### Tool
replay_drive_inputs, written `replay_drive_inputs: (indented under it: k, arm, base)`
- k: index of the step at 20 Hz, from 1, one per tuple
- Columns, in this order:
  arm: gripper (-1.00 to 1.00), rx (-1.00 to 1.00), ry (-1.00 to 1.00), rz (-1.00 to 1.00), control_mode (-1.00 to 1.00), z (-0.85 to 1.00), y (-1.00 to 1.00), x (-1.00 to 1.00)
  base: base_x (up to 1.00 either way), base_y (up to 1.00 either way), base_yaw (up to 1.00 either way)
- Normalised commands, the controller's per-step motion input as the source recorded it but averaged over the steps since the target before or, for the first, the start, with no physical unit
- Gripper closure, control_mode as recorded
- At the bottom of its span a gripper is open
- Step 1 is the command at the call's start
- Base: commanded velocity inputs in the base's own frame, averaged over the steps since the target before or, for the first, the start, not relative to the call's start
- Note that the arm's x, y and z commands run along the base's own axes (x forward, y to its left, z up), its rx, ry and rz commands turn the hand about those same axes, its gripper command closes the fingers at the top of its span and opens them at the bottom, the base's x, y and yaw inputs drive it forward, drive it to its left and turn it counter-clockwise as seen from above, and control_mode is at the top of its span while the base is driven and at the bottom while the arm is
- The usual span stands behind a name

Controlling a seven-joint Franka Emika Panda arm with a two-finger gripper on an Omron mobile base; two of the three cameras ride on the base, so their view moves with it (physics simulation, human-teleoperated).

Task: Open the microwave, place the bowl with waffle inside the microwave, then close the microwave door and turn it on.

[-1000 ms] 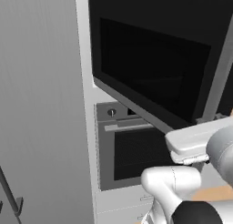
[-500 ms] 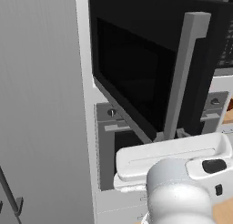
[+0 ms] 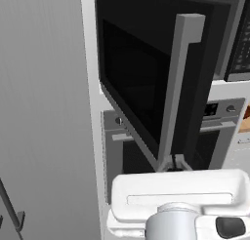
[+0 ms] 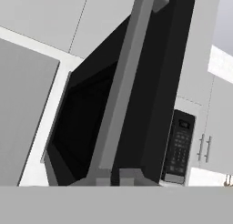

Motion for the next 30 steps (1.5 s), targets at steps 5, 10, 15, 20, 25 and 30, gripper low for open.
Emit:
replay_drive_inputs:
  k: [5, 10, 15, 20, 25, 30]
  arm:
    - [1.00, 0.00, -0.15, 0.00, -1.00, 0.18, -0.11, -0.69]
    - [1.00, 0.10, 0.00, 0.00, -1.00, 0.24, -0.83, -0.02]
    - [1.00, 0.17, 0.00, 0.00, -1.00, 0.16, -1.00, 0.05]
    - [1.00, 0.12, 0.00, 0.07, -1.00, -0.07, -0.81, 0.76]
    - [1.00, 0.15, 0.19, 0.20, -1.00, -0.08, -0.78, 0.79]
    - [1.00, 0.13, 0.27, 0.30, -1.00, -0.31, -0.36, 0.73]
  base:
    - [0.00, 0.00, 0.00]
    - [0.00, 0.00, 0.00]
    - [0.00, 0.00, 0.00]
    - [0.00, 0.00, 0.00]
    - [0.00, 0.00, 0.00]
    - [0.00, 0.00, 0.00]
